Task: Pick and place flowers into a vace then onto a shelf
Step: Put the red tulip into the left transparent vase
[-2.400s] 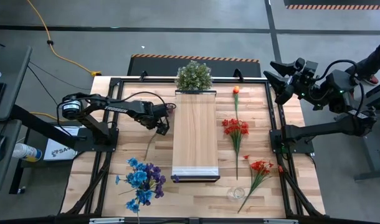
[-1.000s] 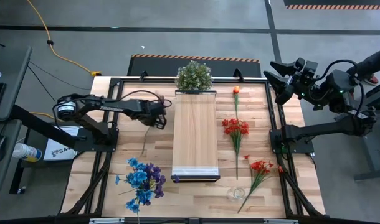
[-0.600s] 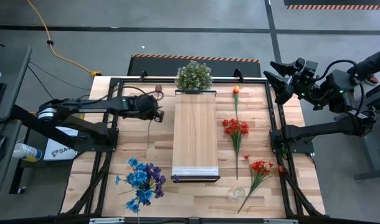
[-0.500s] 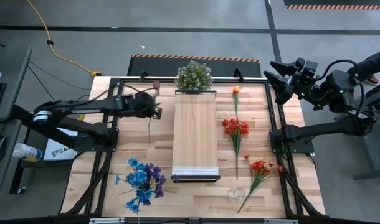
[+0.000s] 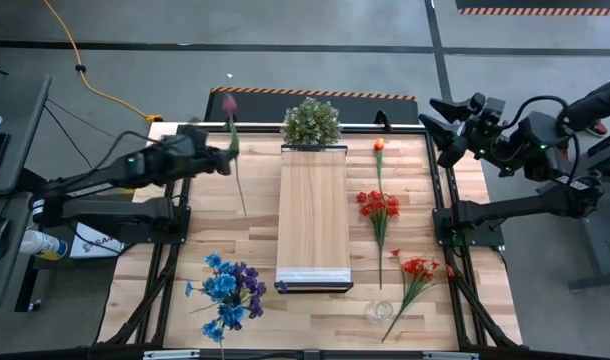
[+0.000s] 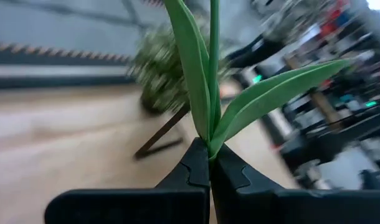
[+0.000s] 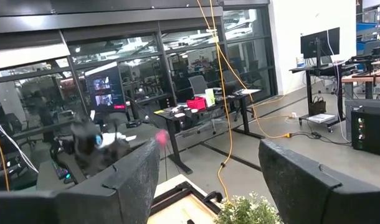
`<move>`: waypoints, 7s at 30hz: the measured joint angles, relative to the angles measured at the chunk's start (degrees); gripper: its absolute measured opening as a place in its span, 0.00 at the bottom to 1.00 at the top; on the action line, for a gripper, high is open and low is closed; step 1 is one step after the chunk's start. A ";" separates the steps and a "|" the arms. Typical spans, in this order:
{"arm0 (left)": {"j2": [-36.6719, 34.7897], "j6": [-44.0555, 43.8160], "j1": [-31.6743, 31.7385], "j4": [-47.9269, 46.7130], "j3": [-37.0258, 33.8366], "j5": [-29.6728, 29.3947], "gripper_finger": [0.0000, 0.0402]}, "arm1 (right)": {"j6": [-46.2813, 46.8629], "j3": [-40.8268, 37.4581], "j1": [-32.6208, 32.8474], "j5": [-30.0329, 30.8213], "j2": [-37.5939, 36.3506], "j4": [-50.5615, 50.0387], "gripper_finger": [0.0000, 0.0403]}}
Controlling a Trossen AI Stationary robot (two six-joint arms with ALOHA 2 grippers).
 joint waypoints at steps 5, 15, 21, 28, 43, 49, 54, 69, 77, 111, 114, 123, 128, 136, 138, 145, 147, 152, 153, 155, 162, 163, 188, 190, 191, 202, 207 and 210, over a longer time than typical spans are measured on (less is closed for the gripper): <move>-3.17 5.09 -0.01 0.21 5.53 0.24 0.07 | 0.03 0.00 -0.01 -0.02 0.10 -0.03 0.65; -3.06 9.63 -0.02 0.11 14.91 6.25 0.07 | 0.10 0.00 0.01 -0.02 0.09 -0.03 0.65; -3.01 9.19 -0.02 3.51 16.63 13.63 0.07 | 0.12 0.00 0.00 0.00 0.08 -0.03 0.65; -2.71 6.38 -0.04 13.18 16.65 24.30 0.07 | 0.12 0.00 0.01 -0.02 0.08 -0.03 0.65; 2.96 0.76 -7.59 22.34 16.71 28.65 0.07 | 2.65 0.00 0.01 -0.02 0.08 -0.05 0.65; 7.34 3.57 -17.27 28.98 16.67 24.58 0.07 | 2.61 0.00 0.00 -0.02 0.08 -0.07 0.65; 8.74 7.41 -25.80 32.34 16.67 17.46 0.07 | 2.69 0.00 -0.01 -0.02 0.08 -0.07 0.65; 10.36 23.24 -58.42 32.10 16.69 -26.85 0.07 | 2.87 0.00 0.02 -0.04 0.08 -0.14 0.65; 13.14 25.12 -71.99 33.63 16.69 -47.41 0.07 | 2.89 0.00 0.00 -0.04 0.08 -0.14 0.65; 31.85 53.57 -92.78 56.85 22.53 -71.54 0.07 | 5.08 0.00 -0.01 -0.06 0.06 -1.21 0.65; 33.08 57.53 -92.67 56.83 22.57 -71.56 0.07 | 5.56 0.00 0.01 -0.06 0.06 -1.16 0.65; 36.03 60.35 -92.67 54.73 22.57 -71.44 0.07 | 6.94 0.00 0.01 -0.04 0.06 -1.12 0.65; 37.09 60.19 -92.67 54.19 22.57 -71.42 0.07 | 7.63 0.00 0.00 -0.04 0.08 -1.08 0.65; 39.03 59.09 -92.65 53.77 22.57 -71.42 0.07 | 7.63 0.00 0.00 -0.04 0.07 -1.01 0.65; 39.34 58.41 -92.64 53.57 22.57 -71.44 0.07 | 7.63 0.00 0.00 -0.04 0.06 -1.01 0.65; 40.31 51.28 -92.65 47.58 22.57 -71.42 0.07 | 7.63 0.00 0.02 -0.04 0.06 -0.99 0.65; 40.34 48.31 -92.64 44.78 22.57 -71.41 0.07 | 7.63 0.00 -0.01 -0.03 0.06 -0.99 0.65; 40.35 41.59 -92.61 38.17 22.57 -71.41 0.07 | 8.94 0.00 -0.01 -0.04 0.06 -0.99 0.65; 40.35 40.35 -92.61 37.14 22.57 -71.41 0.07 | 9.39 0.00 -0.01 -0.04 0.06 -0.99 0.65; 40.35 38.04 -92.61 34.72 22.57 -71.43 0.07 | 10.06 0.00 0.01 -0.04 0.06 -0.99 0.65; 40.35 31.47 -92.61 25.96 22.57 -71.41 0.07 | 10.19 0.00 0.02 -0.45 0.06 -0.99 0.65; 40.35 30.27 -92.61 24.47 22.57 -71.41 0.07 | 10.17 0.00 0.02 -0.45 0.06 -0.99 0.65; 40.38 12.57 -92.59 6.36 22.53 -71.43 0.07 | 10.42 0.00 0.00 -0.41 0.08 -0.97 0.65; 40.38 12.66 -92.59 6.40 22.55 -71.45 0.07 | 10.41 0.00 0.00 0.18 0.08 -0.97 0.65; 40.38 13.20 -92.59 6.37 22.79 -71.44 0.07 | 10.41 0.00 0.00 0.33 0.08 -0.97 0.65; 40.40 22.74 -92.59 6.79 28.23 -71.58 0.07 | 10.41 0.00 0.02 0.01 1.54 -0.95 0.65; 40.40 24.31 -92.56 7.07 30.36 -71.45 0.07 | 10.18 0.00 0.02 0.01 2.27 -0.97 0.65; 40.38 25.72 -92.59 7.61 32.13 -71.49 0.07 | 10.16 0.00 0.01 -0.02 2.35 -0.99 0.65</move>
